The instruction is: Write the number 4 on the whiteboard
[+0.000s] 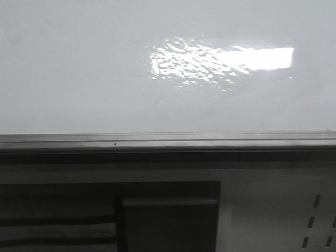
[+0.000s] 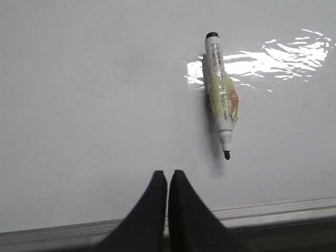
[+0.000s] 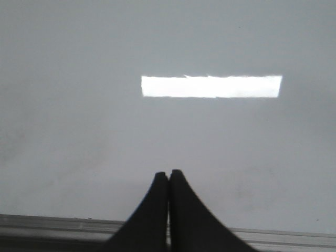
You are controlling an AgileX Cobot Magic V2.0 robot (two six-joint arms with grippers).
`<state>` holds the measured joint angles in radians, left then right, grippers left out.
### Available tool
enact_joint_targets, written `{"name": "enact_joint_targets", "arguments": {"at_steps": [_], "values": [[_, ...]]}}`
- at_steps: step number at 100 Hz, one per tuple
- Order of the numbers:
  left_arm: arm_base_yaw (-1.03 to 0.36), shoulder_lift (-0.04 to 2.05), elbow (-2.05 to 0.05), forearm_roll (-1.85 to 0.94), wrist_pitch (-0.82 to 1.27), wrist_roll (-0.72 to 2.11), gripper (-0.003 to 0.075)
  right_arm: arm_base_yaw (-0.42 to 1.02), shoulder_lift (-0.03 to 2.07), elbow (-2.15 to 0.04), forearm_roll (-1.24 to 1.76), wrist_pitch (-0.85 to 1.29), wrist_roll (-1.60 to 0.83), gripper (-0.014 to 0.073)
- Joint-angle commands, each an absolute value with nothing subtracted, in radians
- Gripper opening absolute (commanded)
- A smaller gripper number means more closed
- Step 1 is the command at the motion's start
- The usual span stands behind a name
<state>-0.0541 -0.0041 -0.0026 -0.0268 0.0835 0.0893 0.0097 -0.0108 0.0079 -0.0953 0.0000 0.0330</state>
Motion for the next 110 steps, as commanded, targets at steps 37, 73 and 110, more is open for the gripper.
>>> {"name": "enact_joint_targets", "arguments": {"at_steps": [37, 73, 110], "values": [[-0.053, -0.032, 0.024, -0.026, 0.006, 0.081, -0.0020, 0.005, -0.031, 0.029, -0.097, -0.073, 0.022, -0.0071], [-0.053, -0.032, 0.024, -0.028, -0.023, 0.081, -0.0020, 0.005, -0.031, 0.029, -0.097, -0.081, 0.022, -0.0071], [-0.053, -0.021, -0.120, -0.258, -0.049, 0.087, -0.0020, 0.005, -0.011, -0.131, 0.016, 0.032, 0.037, -0.0071]]}}
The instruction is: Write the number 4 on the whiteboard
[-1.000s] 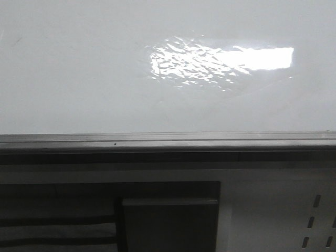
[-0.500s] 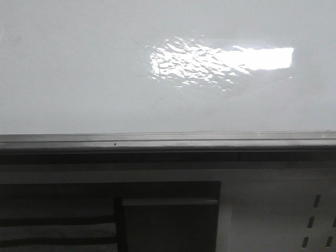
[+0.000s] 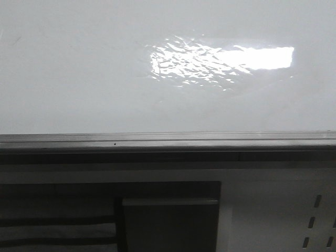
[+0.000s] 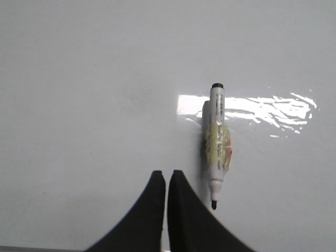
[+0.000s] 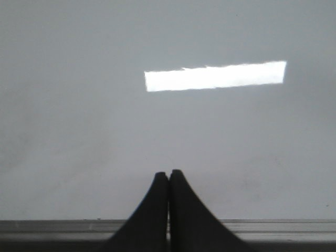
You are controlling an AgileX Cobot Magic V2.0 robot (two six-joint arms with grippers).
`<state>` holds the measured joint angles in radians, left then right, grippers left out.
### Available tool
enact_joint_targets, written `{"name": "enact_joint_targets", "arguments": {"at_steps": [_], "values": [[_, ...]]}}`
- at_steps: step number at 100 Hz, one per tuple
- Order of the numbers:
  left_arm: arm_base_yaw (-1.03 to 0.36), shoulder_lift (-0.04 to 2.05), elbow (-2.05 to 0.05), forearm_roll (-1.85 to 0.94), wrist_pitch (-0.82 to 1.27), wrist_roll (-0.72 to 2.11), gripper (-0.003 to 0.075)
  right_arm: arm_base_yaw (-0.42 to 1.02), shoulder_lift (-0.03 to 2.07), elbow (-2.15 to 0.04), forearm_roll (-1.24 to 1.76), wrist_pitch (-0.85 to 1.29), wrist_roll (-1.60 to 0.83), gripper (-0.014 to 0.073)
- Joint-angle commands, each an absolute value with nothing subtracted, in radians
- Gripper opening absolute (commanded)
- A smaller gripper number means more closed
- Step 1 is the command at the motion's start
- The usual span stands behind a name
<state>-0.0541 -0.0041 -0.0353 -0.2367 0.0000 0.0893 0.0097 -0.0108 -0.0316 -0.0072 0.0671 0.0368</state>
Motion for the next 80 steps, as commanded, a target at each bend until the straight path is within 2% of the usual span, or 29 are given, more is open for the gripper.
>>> {"name": "enact_joint_targets", "arguments": {"at_steps": [1, 26, 40, 80], "values": [[-0.053, -0.019, -0.134, -0.259, -0.038, 0.087, -0.0020, 0.005, -0.008, -0.139, 0.016, 0.039, 0.037, -0.0071], [-0.053, 0.194, -0.470, -0.252, 0.238, 0.089, -0.0020, 0.005, 0.207, -0.494, -0.043, 0.364, 0.000, -0.0071], [-0.053, 0.315, -0.607, -0.250, 0.354, 0.094, -0.0020, 0.005, 0.340, -0.619, -0.127, 0.489, -0.031, -0.0071], [-0.053, 0.416, -0.622, -0.250, 0.338, 0.094, -0.0020, 0.005, 0.437, -0.641, -0.136, 0.461, -0.031, -0.0071]]}}
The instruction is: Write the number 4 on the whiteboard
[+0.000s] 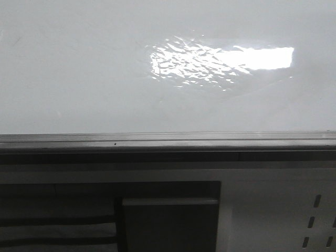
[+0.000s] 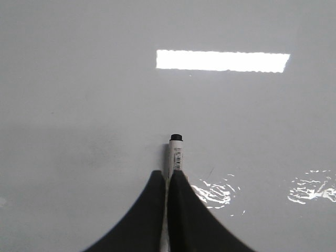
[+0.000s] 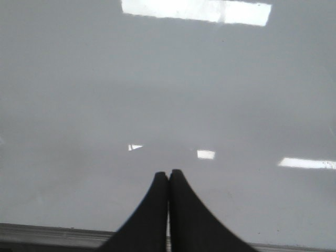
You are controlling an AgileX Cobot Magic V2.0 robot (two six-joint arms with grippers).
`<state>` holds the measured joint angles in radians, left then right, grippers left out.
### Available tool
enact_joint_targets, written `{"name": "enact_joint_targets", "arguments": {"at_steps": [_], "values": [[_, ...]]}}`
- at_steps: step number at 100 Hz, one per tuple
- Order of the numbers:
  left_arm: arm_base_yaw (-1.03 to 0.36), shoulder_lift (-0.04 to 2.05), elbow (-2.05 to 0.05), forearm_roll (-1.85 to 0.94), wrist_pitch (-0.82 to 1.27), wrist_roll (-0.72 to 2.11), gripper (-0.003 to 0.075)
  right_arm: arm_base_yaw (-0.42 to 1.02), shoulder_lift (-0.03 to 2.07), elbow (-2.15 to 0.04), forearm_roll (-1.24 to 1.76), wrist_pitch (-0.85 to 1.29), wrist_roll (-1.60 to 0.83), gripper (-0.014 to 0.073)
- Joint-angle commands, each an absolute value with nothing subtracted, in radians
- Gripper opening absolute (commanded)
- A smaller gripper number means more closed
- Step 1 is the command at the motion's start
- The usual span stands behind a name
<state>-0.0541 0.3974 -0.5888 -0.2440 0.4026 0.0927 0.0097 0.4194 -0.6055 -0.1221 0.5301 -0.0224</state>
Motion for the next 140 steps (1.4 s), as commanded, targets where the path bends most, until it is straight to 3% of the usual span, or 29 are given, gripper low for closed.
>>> {"name": "enact_joint_targets", "arguments": {"at_steps": [1, 43, 53, 65, 72, 80, 119, 140], "values": [[-0.053, 0.418, -0.622, -0.250, 0.338, 0.094, -0.0020, 0.005, 0.437, -0.641, -0.136, 0.461, -0.031, -0.0071], [-0.053, 0.418, -0.622, -0.244, 0.334, 0.094, 0.0000, 0.005, 0.437, -0.641, -0.124, 0.420, -0.018, -0.0056], [-0.053, 0.418, -0.622, -0.170, 0.334, 0.094, 0.0151, 0.005, 0.437, -0.641, -0.124, 0.413, -0.008, 0.0048], [-0.053, 0.418, -0.622, -0.133, 0.334, 0.094, 0.0445, 0.005, 0.437, -0.641, -0.124, 0.413, -0.008, 0.0302], [-0.053, 0.418, -0.622, -0.137, 0.334, 0.094, 0.0515, 0.005, 0.437, -0.641, -0.124, 0.413, -0.008, 0.0425], [-0.053, 0.418, -0.622, -0.137, 0.334, 0.094, 0.0510, 0.005, 0.437, -0.641, -0.124, 0.415, -0.008, 0.0482], [-0.053, 0.436, -0.613, -0.190, 0.324, 0.094, 0.0421, 0.005, 0.437, -0.641, -0.120, 0.415, -0.008, 0.0479], [-0.076, 0.575, -0.594, -0.188, 0.355, 0.188, 0.0424, 0.005, 0.437, -0.641, -0.120, 0.415, -0.008, 0.0479]]}}
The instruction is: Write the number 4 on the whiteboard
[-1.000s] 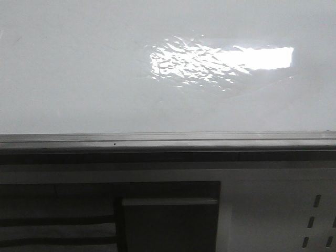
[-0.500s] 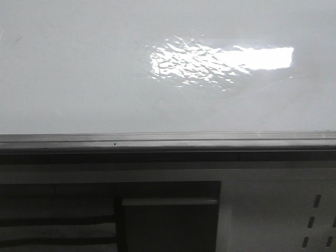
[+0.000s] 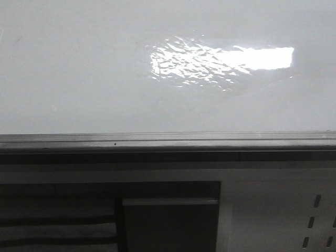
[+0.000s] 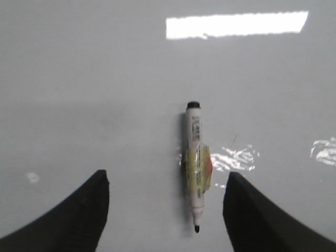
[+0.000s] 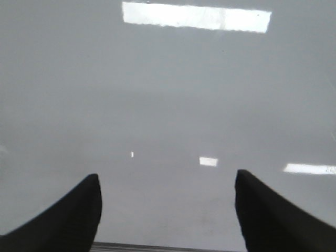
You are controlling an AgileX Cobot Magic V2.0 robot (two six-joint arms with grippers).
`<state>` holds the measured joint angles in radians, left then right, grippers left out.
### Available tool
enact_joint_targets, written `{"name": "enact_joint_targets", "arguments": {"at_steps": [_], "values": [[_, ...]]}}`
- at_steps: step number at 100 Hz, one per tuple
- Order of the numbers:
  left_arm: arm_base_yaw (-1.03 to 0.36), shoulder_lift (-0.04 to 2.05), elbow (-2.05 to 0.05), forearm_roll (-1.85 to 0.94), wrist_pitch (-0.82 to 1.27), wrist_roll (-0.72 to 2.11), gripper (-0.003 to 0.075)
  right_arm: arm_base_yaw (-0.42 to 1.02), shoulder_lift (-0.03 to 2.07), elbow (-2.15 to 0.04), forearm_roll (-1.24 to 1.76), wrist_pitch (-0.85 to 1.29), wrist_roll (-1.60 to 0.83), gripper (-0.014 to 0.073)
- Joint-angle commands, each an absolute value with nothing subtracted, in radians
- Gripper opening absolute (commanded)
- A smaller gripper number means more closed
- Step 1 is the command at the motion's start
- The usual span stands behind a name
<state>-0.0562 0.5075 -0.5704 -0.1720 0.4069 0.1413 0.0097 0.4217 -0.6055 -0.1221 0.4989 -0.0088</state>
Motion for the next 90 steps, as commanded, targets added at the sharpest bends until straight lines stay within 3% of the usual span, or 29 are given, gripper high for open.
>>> {"name": "enact_joint_targets", "arguments": {"at_steps": [1, 37, 62, 90], "values": [[-0.080, 0.581, -0.594, -0.188, 0.355, 0.191, 0.0425, 0.005, 0.437, -0.641, -0.119, 0.415, -0.008, 0.0479], [-0.188, 0.925, -0.594, -0.190, 0.250, 0.208, 0.0445, 0.005, 0.437, -0.641, -0.108, 0.415, -0.008, 0.0479], [-0.188, 1.045, -0.594, -0.190, 0.095, 0.208, 0.0360, 0.005, 0.437, -0.641, -0.108, 0.415, -0.008, 0.0479], [-0.188, 1.100, -0.594, -0.190, 0.068, 0.208, 0.0260, 0.005, 0.437, -0.641, -0.108, 0.415, -0.008, 0.0479]]}}
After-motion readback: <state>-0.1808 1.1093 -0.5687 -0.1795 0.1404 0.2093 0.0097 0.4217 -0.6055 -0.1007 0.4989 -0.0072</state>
